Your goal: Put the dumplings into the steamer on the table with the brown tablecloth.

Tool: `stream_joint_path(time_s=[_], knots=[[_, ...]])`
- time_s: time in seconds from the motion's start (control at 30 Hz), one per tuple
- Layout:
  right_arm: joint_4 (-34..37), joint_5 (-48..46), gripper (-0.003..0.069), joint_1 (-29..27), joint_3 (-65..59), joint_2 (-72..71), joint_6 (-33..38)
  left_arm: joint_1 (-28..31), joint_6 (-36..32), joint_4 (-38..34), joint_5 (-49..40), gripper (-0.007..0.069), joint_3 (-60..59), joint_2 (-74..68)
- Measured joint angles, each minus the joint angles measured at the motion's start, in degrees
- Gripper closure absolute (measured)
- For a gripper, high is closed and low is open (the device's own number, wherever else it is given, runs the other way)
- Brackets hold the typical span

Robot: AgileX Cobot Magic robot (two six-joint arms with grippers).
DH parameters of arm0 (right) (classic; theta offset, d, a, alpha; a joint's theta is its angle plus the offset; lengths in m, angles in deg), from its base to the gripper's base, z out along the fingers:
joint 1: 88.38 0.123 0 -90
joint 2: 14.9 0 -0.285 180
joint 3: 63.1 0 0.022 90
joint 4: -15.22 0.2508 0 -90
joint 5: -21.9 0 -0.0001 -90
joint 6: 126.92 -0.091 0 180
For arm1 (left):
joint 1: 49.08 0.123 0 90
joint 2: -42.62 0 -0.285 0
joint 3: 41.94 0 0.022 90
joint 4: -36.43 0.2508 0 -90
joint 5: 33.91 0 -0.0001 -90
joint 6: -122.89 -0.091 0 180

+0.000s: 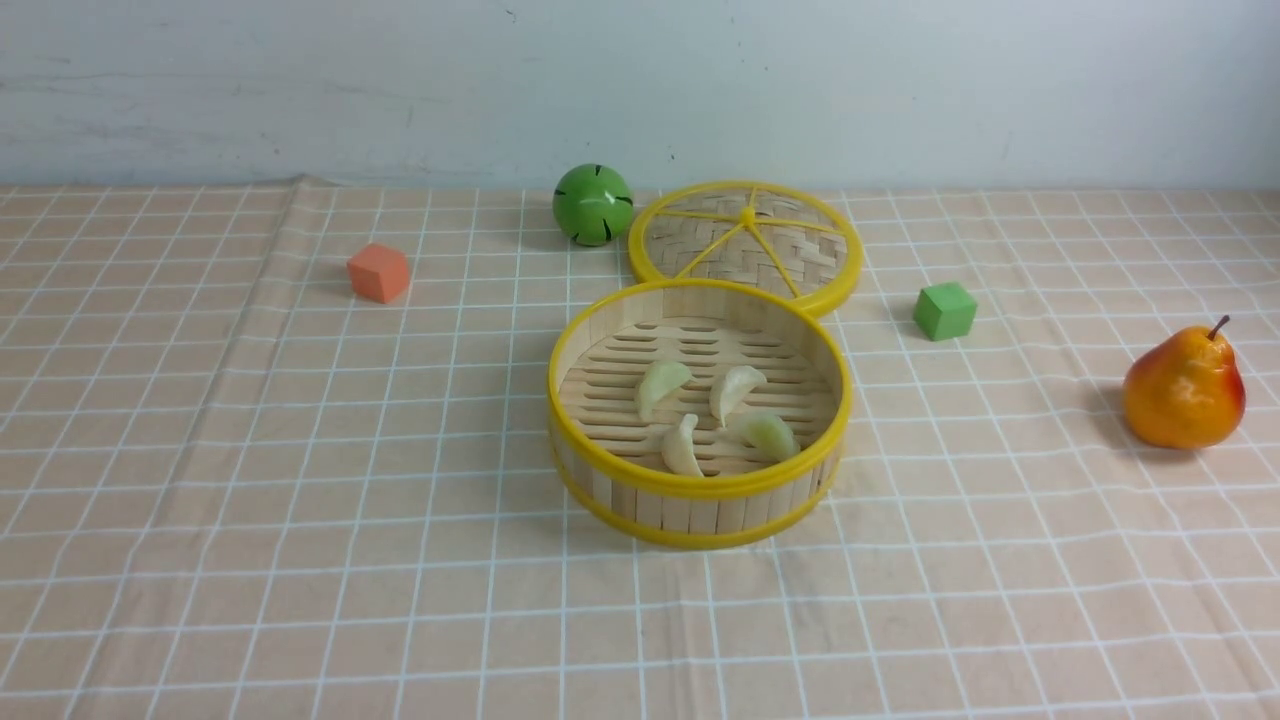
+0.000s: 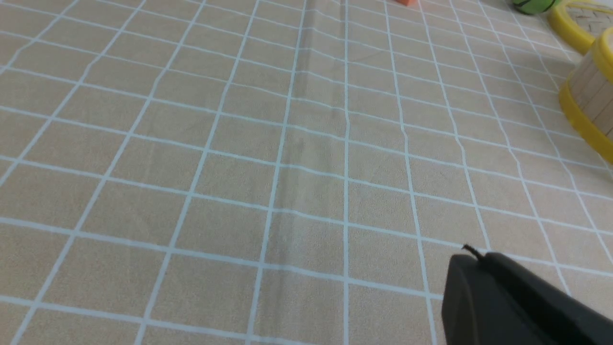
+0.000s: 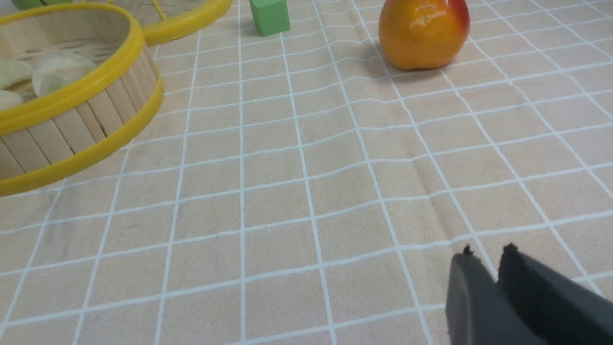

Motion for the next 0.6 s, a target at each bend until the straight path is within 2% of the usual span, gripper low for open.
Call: stream_joint_path(time_s=[0.6], knots=[[0.00,-0.05,0.0546,0.00,0.00,0.00,0.00,0.00,0.00,0.00,0.00,0.0627,0.00,0.00]])
